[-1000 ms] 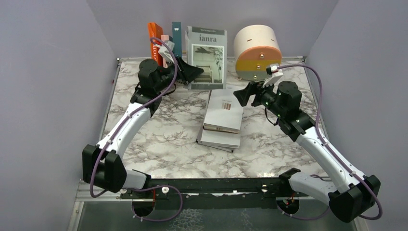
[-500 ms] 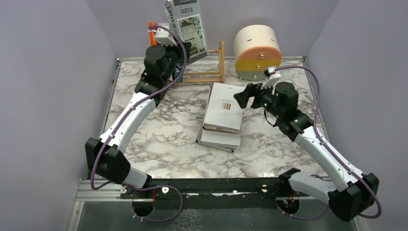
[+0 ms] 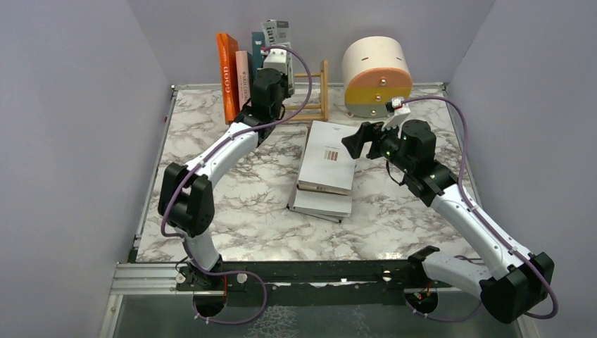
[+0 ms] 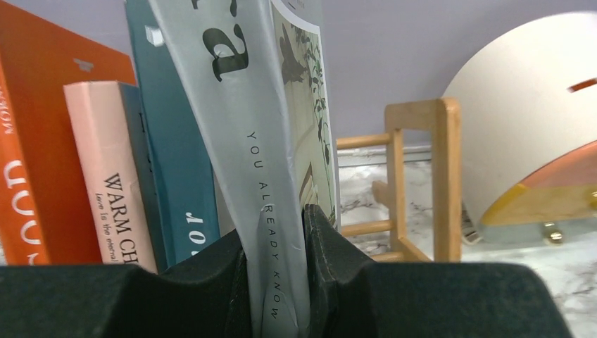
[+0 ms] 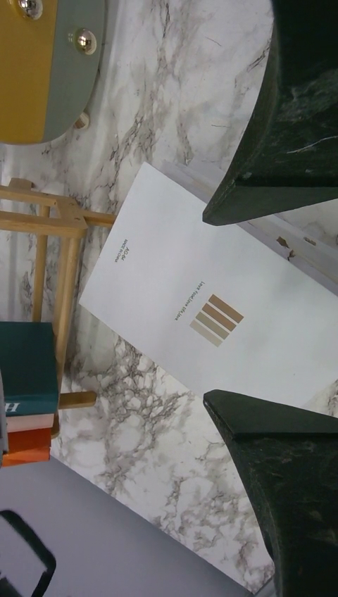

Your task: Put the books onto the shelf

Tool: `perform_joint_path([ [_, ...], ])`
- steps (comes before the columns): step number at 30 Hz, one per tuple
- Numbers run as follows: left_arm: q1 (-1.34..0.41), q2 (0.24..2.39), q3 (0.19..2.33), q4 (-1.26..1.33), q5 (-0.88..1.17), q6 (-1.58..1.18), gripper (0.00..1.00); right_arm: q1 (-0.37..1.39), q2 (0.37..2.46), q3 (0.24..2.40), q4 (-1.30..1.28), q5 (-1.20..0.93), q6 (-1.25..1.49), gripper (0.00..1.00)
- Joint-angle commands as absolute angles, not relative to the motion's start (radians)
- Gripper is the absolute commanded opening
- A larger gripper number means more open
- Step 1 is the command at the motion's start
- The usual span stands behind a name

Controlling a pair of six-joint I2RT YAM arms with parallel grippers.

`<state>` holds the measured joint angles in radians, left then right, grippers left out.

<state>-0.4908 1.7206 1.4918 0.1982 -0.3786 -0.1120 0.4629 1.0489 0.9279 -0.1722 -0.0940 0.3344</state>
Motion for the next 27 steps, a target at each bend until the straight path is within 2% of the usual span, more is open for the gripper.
perform_joint_path([
  [1, -0.504, 1.797, 1.544, 0.287, -0.485, -0.024, 0.00, 0.466, 1.057, 0.917, -0.180, -0.075, 0.315, 0.86],
  [14, -0.506, 1.955, 1.583, 0.356, -0.632, 0.163, 0.00, 0.466, 1.061, 0.920, -0.184, -0.080, 0.309, 0.86],
  [27, -0.467, 1.970, 1.520, 0.362, -0.630, 0.112, 0.00, 0.466, 1.058, 0.917, -0.190, -0.080, 0.308, 0.86],
])
